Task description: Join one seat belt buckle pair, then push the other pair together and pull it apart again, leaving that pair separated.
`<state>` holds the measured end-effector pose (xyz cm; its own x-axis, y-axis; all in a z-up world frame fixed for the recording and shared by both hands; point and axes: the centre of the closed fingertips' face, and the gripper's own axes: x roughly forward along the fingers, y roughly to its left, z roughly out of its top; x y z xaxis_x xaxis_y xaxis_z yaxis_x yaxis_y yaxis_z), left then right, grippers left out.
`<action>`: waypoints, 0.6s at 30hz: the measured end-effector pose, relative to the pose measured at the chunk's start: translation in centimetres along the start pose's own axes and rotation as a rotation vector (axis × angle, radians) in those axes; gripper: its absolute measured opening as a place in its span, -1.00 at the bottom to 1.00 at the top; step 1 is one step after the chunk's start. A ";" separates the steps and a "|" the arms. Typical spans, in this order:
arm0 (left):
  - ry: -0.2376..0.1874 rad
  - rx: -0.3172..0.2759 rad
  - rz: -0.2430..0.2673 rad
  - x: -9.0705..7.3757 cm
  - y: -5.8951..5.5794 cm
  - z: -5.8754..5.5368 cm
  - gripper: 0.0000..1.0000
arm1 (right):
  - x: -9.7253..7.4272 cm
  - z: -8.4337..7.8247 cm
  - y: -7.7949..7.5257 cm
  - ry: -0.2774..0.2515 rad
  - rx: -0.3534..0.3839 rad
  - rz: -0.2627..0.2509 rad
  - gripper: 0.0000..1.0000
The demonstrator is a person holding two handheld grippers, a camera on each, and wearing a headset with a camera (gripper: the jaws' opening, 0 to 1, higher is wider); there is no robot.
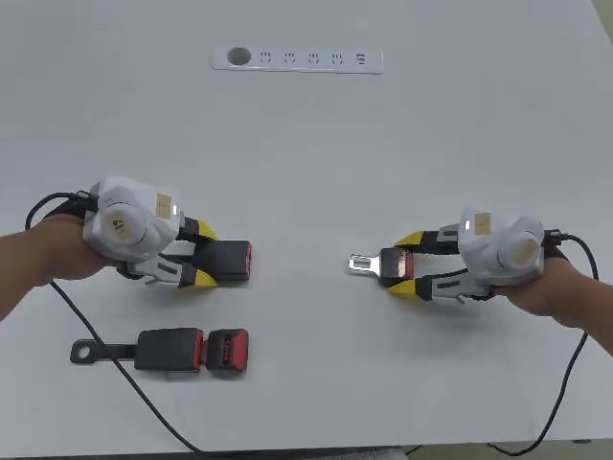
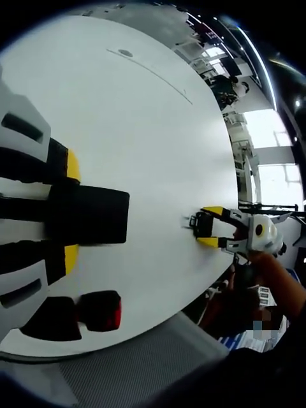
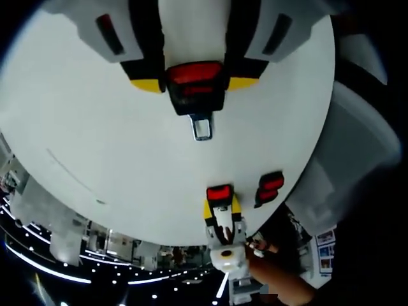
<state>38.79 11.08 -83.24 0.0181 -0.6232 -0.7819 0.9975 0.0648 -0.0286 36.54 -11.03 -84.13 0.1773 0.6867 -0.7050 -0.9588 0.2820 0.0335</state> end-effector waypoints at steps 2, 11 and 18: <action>-0.004 0.000 -0.002 0.0 0.0 0.0 -0.30 | 0.0 0.1 -0.1 -0.015 0.021 0.005 -0.27; -0.013 -0.006 -0.009 0.2 0.0 -0.1 -0.31 | 0.1 0.5 -0.1 -0.038 0.035 0.019 -0.28; -0.012 -0.018 -0.015 0.4 -0.1 -0.1 -0.31 | 0.1 0.7 -0.2 -0.036 0.020 0.012 -0.28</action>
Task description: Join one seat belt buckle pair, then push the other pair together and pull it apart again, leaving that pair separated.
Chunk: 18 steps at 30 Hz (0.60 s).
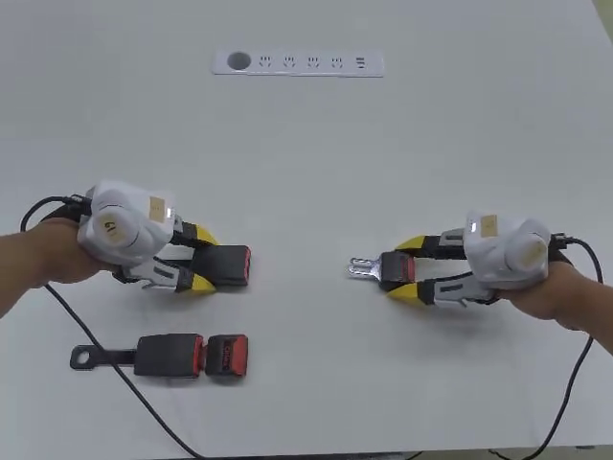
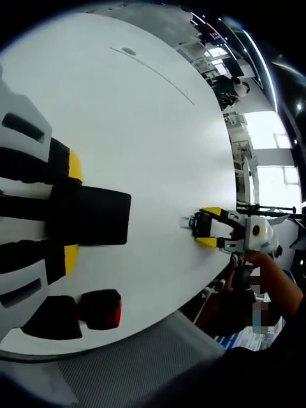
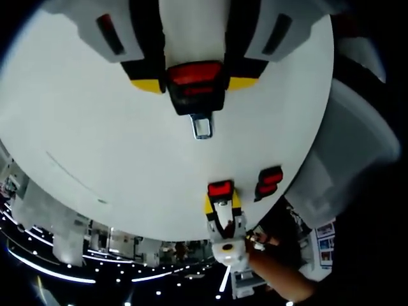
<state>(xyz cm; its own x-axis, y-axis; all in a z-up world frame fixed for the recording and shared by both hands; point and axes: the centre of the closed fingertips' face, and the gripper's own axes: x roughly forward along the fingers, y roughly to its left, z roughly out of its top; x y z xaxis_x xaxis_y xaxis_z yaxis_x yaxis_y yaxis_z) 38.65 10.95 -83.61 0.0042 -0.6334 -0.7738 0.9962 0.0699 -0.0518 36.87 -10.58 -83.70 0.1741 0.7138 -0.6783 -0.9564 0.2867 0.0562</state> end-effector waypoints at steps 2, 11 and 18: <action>0.001 0.000 -0.001 0.0 0.0 0.0 -0.31 | 0.0 -0.1 -0.1 0.000 -0.001 -0.001 -0.28; -0.002 -0.008 -0.004 0.1 -0.2 0.1 -0.31 | 0.6 0.2 -0.3 -0.008 -0.003 0.005 -0.28; -0.010 -0.024 -0.006 0.2 -0.2 0.1 -0.31 | 1.5 1.0 0.1 -0.016 -0.018 0.015 -0.28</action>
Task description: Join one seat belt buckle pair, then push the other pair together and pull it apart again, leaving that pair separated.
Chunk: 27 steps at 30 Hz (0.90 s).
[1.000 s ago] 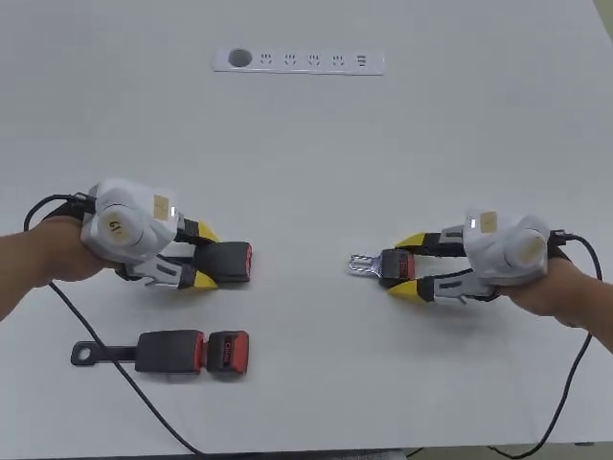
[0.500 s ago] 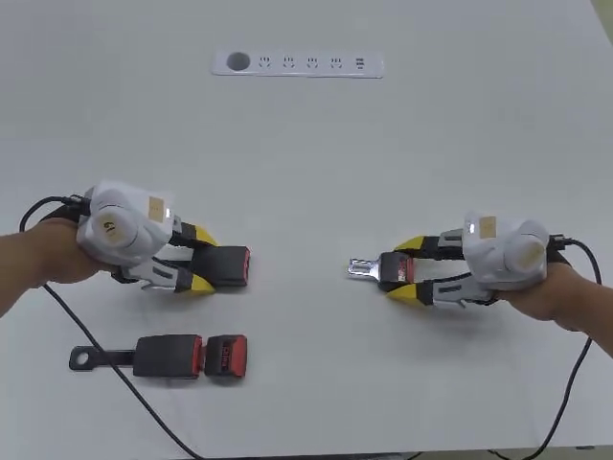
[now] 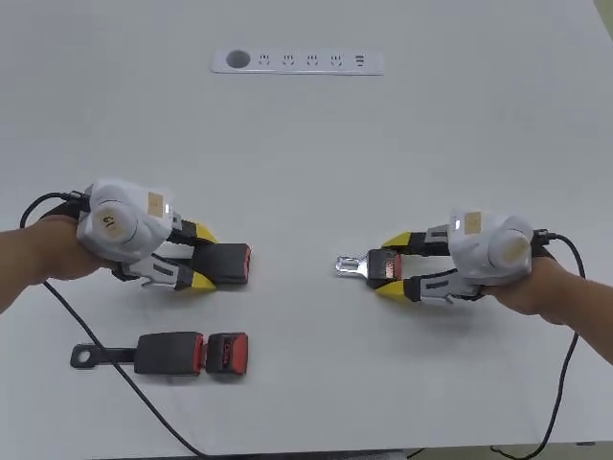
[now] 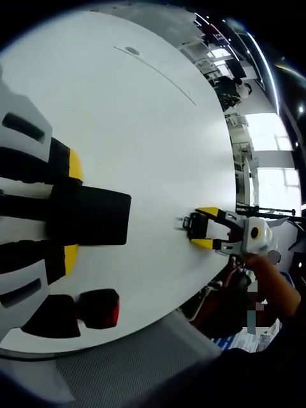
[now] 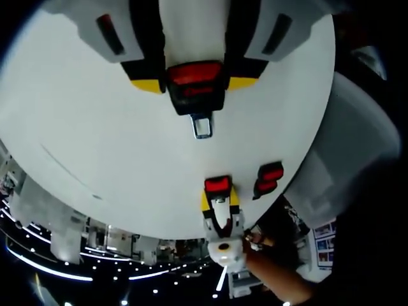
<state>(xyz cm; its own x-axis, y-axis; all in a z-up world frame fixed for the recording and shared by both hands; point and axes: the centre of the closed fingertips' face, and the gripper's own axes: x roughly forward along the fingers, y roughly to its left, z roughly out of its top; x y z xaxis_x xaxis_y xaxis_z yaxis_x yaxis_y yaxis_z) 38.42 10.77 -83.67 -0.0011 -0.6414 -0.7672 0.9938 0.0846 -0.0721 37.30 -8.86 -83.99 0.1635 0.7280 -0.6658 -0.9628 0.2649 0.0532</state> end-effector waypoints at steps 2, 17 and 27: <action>0.002 0.007 0.000 0.0 -0.1 0.0 -0.31 | 0.3 0.4 0.1 -0.003 -0.002 0.006 -0.28; 0.015 0.025 -0.001 0.0 -0.2 -0.1 -0.31 | 2.4 2.0 0.4 -0.015 -0.020 0.015 -0.28; 0.020 0.028 0.002 0.0 -0.2 -0.1 -0.31 | 4.2 3.6 0.5 -0.015 -0.032 0.021 -0.28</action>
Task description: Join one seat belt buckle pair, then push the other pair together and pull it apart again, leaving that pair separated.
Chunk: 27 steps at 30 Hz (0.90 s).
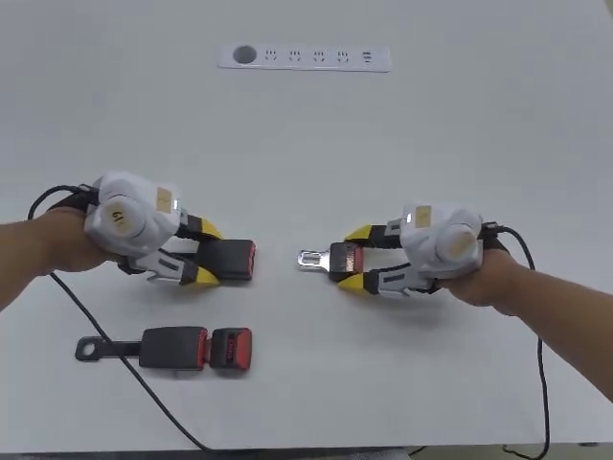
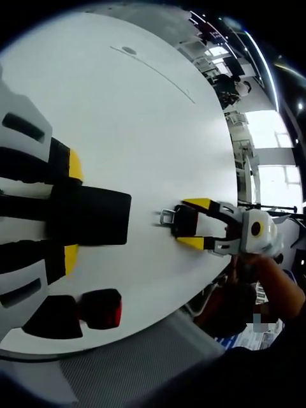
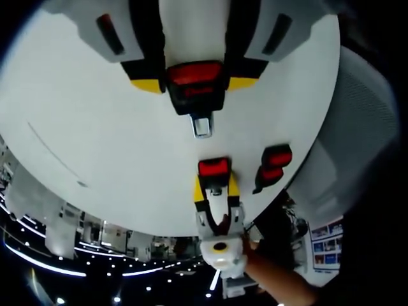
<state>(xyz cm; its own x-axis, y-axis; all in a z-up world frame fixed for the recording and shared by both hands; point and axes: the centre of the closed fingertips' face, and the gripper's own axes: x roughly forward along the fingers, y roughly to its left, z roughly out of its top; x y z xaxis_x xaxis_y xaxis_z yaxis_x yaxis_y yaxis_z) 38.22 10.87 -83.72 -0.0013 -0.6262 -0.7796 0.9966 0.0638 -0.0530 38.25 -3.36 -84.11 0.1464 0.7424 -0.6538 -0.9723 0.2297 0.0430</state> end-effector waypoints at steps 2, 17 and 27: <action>0.001 0.001 0.001 0.0 0.0 0.0 -0.31 | 0.3 0.3 0.1 0.000 0.000 0.002 -0.28; 0.004 0.004 0.002 0.0 0.0 -0.1 -0.31 | 3.7 3.0 0.8 -0.003 -0.024 0.013 -0.28; 0.011 0.013 0.001 0.0 0.0 -0.2 -0.31 | 5.1 3.9 1.5 0.006 -0.040 0.025 -0.28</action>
<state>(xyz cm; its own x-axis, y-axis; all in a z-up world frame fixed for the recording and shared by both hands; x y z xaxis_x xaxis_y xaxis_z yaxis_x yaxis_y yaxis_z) 38.25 11.01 -83.79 -0.0012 -0.6178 -0.7863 0.9975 0.0547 -0.0444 38.25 3.19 -84.45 0.1211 0.7437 -0.6575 -0.9821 0.1859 0.0294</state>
